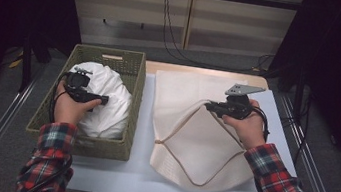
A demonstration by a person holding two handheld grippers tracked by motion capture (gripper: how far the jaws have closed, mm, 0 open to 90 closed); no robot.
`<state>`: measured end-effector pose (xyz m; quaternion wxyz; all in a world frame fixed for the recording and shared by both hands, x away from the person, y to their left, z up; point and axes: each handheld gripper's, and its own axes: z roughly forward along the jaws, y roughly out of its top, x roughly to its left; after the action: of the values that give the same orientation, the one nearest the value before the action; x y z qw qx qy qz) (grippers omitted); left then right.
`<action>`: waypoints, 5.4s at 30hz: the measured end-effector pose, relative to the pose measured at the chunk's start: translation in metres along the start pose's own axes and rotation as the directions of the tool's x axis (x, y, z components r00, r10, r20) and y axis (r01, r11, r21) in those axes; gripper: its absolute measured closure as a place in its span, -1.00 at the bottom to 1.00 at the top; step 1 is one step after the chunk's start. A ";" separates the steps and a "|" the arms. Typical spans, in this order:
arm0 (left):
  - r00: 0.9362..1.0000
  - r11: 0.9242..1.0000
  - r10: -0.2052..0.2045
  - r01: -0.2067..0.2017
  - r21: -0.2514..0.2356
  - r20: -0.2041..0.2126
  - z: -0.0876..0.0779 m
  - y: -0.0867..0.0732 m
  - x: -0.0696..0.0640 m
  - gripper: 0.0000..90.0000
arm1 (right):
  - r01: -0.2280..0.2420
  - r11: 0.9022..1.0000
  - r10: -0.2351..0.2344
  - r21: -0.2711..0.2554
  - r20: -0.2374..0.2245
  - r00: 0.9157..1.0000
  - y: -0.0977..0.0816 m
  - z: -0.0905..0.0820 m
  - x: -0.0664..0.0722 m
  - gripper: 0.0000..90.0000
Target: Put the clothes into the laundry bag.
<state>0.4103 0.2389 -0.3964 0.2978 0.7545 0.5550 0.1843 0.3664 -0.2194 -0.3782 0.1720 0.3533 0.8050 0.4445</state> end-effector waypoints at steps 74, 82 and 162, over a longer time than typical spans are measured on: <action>0.990 0.999 -0.006 0.001 0.040 0.141 0.006 0.030 0.007 0.21 | -0.088 0.996 0.089 -0.029 0.032 0.996 0.027 0.011 -0.029 0.97; 0.985 1.000 0.000 0.004 -0.027 0.172 -0.031 0.054 0.013 0.21 | -0.104 0.993 0.107 -0.048 0.057 0.993 0.033 0.007 -0.032 0.98; 0.716 0.943 0.301 -0.323 -0.083 0.629 -0.087 0.098 -0.149 0.18 | -0.203 0.977 0.209 -0.060 0.113 0.971 0.055 0.025 -0.035 0.98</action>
<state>0.3812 0.0990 -0.2591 0.4192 0.8594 0.2896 -0.0423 0.4285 -0.2103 -0.3476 0.1811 0.4565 0.7413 0.4574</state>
